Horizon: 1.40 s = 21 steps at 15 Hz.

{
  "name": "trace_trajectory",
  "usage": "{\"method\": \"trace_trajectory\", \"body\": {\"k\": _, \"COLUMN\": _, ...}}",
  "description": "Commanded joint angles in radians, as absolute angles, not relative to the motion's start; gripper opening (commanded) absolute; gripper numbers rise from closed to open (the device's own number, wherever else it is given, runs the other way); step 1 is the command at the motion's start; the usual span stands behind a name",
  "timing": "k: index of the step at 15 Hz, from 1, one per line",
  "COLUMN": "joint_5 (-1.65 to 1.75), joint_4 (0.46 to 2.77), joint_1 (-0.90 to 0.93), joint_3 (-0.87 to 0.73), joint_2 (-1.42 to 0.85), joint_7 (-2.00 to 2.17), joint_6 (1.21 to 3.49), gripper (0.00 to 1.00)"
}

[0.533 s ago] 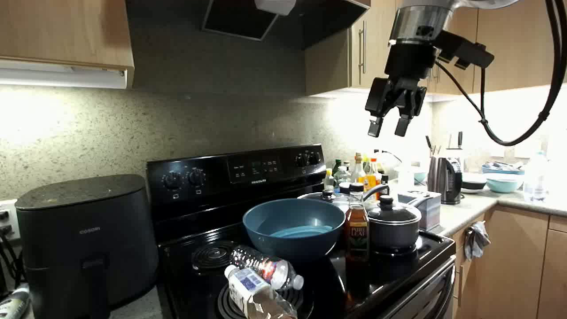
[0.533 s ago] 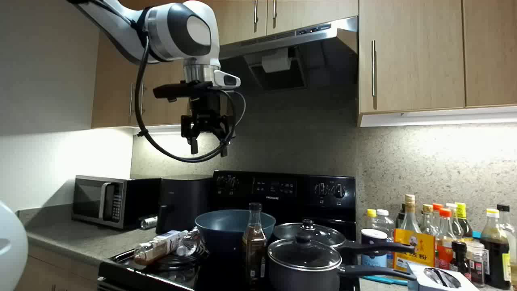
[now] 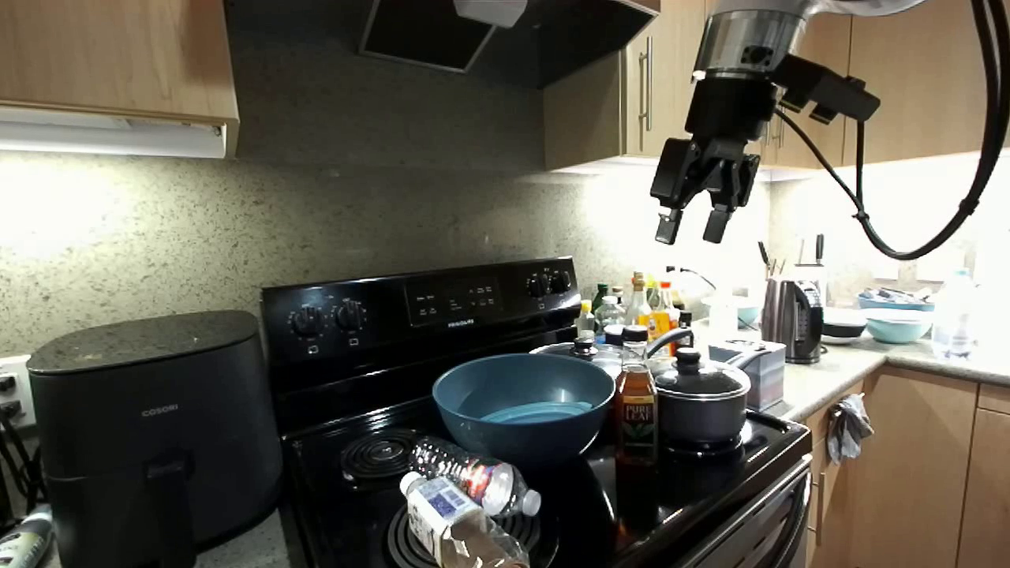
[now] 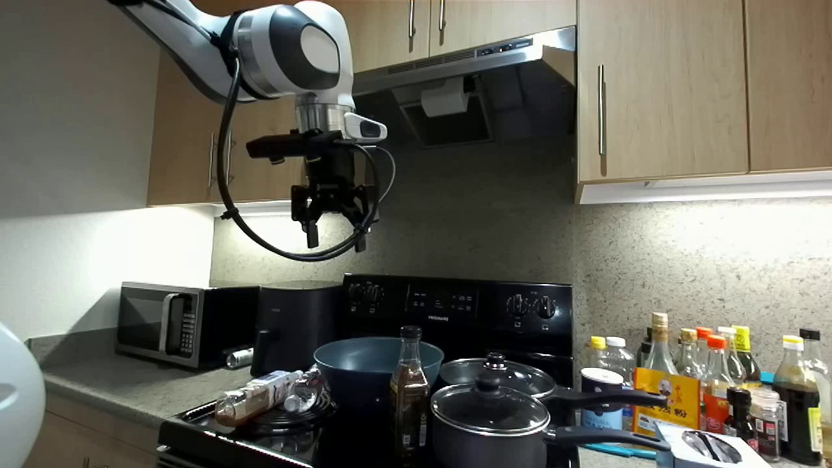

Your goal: Put the two bottles on the stove in the bowl.

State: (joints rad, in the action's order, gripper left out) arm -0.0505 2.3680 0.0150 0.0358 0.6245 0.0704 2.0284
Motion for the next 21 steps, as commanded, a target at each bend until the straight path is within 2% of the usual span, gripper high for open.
{"method": "trace_trajectory", "body": {"k": 1, "joint_5": -0.044, "joint_4": 2.338, "joint_1": 0.032, "joint_3": 0.062, "joint_2": 0.574, "joint_7": 0.068, "joint_6": 2.021, "gripper": 1.00}}
{"method": "trace_trajectory", "body": {"k": 7, "joint_5": 0.041, "joint_4": 2.280, "joint_1": 0.077, "joint_3": 0.194, "joint_2": 0.421, "joint_7": 0.099, "joint_6": 2.040, "gripper": 1.00}}
{"method": "trace_trajectory", "body": {"k": 15, "joint_5": 0.036, "joint_4": 2.270, "joint_1": 0.097, "joint_3": 0.190, "joint_2": 0.399, "joint_7": 0.093, "joint_6": 2.026, "gripper": 1.00}}
{"method": "trace_trajectory", "body": {"k": 21, "joint_5": 0.030, "joint_4": 2.171, "joint_1": 0.175, "joint_3": 0.272, "joint_2": 0.176, "joint_7": 0.155, "joint_6": 2.028, "gripper": 1.00}}
